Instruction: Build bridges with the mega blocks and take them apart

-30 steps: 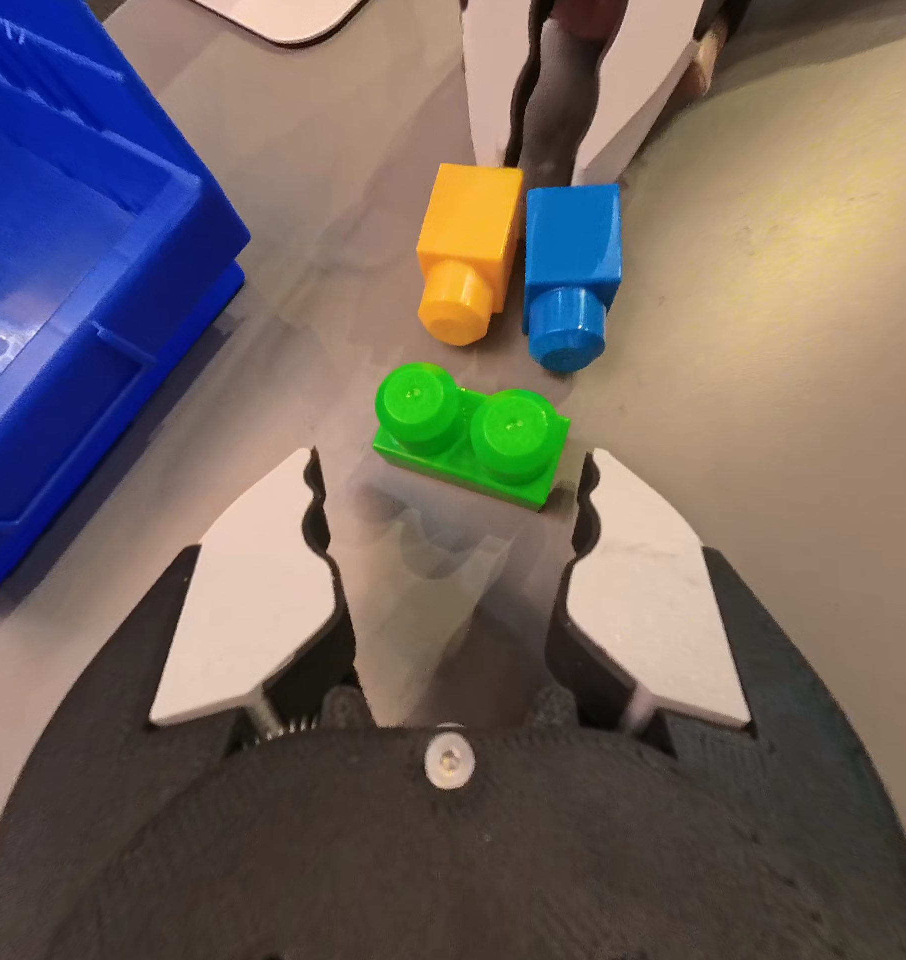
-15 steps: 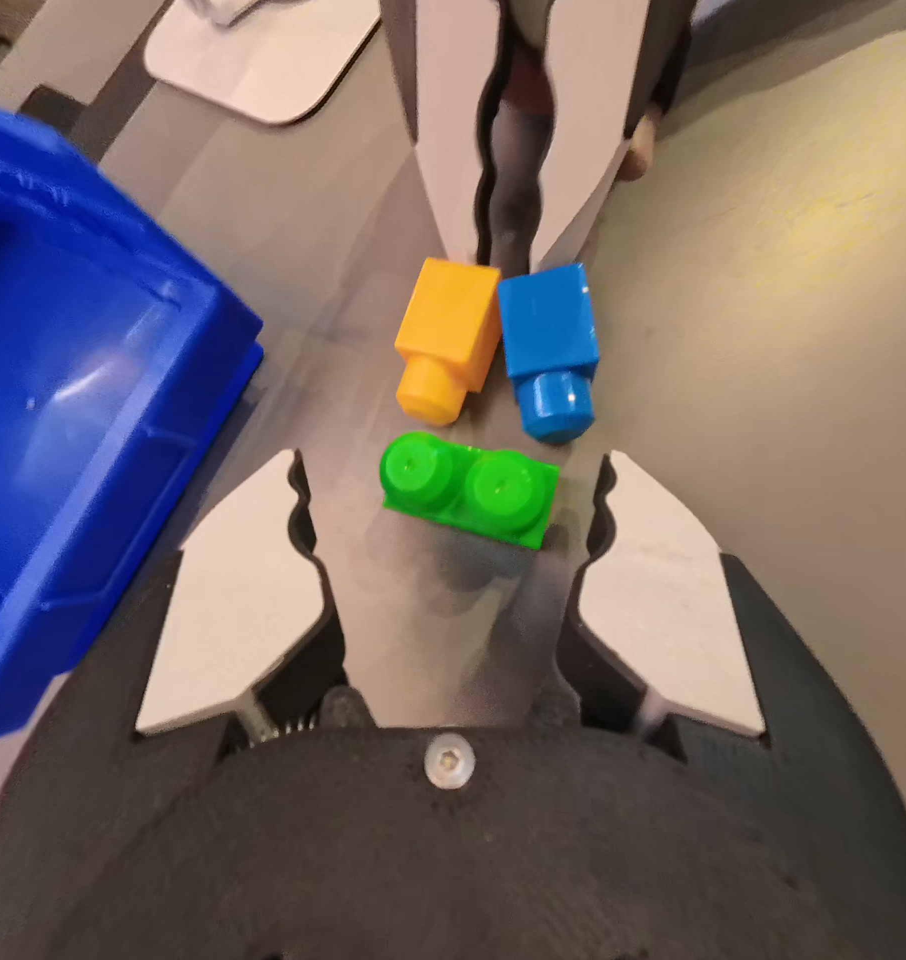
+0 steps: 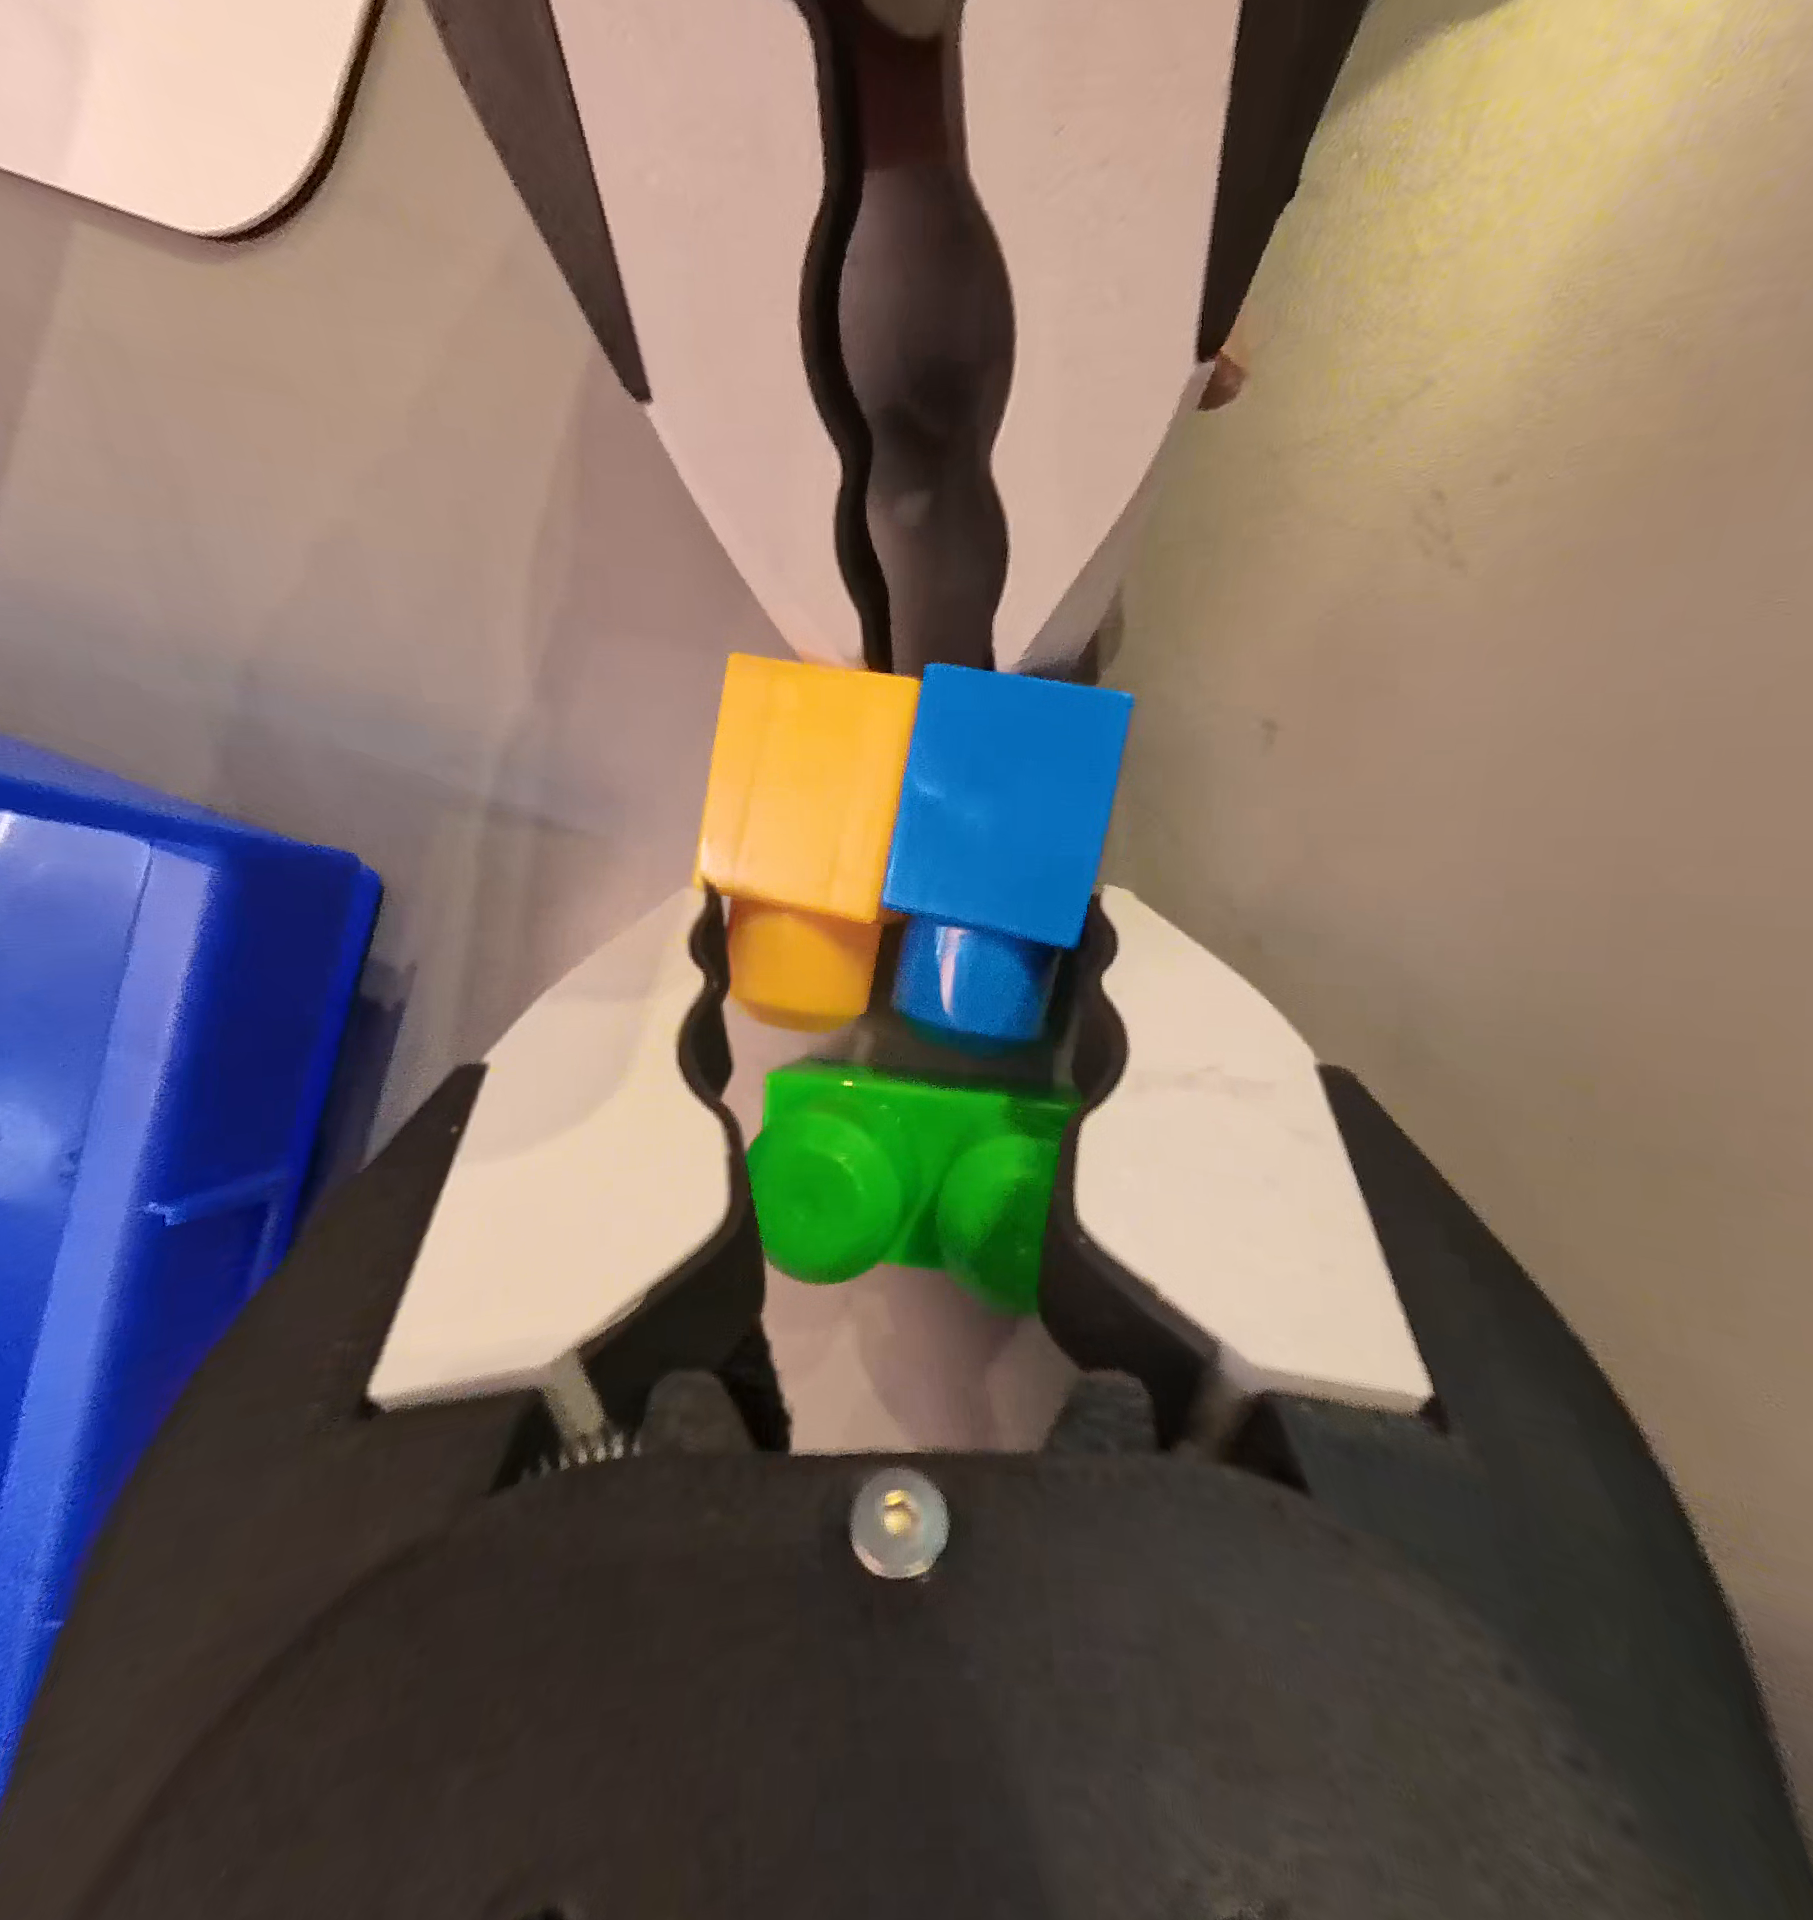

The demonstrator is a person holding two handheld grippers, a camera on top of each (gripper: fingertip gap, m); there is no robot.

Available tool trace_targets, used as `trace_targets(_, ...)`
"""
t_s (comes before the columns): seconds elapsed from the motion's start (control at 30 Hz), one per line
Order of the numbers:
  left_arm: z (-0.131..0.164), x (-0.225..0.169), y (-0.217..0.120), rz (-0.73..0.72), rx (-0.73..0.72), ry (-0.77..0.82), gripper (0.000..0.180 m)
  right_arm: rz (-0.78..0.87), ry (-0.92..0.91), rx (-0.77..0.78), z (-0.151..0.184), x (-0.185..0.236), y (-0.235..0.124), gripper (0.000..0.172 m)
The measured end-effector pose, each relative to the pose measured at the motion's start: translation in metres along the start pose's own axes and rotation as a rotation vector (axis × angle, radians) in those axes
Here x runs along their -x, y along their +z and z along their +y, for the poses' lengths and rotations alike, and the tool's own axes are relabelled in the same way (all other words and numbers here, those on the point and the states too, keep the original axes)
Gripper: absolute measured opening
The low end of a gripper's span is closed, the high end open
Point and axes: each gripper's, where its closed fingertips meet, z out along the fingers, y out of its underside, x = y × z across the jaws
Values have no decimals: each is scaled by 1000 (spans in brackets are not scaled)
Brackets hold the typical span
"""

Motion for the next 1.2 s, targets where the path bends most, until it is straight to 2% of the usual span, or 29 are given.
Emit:
trace_targets(0.27, -5, 6, -2, -45, -84, -42, 62, 29, 23, -43, -5, -5, -5, 21)
trace_targets(0.3, -7, 8, -5, -47, -106, -53, 62, 39, 36, -63, -7, -8, -7, 25)
trace_targets(0.4, -23, 14, -21, -48, -252, -118, 61, 80, 44, -144, -20, -13, -16, 23)
trace_targets(0.47, -29, 19, -29, -74, -294, -114, 62, 132, 27, -190, -29, -18, -24, 23)
trace_targets(0.57, -40, 20, -37, -65, -360, -116, 62, 165, 19, -263, -41, -20, -35, 19)
trace_targets(0.7, -51, 17, -40, -76, -377, -66, 63, 154, 1, -315, -49, -16, -43, 3)
trace_targets(0.93, -54, 18, -46, -85, -349, -56, 64, 156, -10, -346, -50, -13, -50, 2)
trace_targets(1.0, -46, 24, -54, -113, -316, -60, 78, 174, 1, -355, -47, -16, -55, 2)
trace_targets(1.07, -30, 19, -58, -86, -237, -64, 80, 188, 19, -359, -41, -21, -61, 2)
trace_targets(1.2, 16, 4, -46, -41, 25, -32, 89, 212, 34, -336, -26, -29, -64, 3)
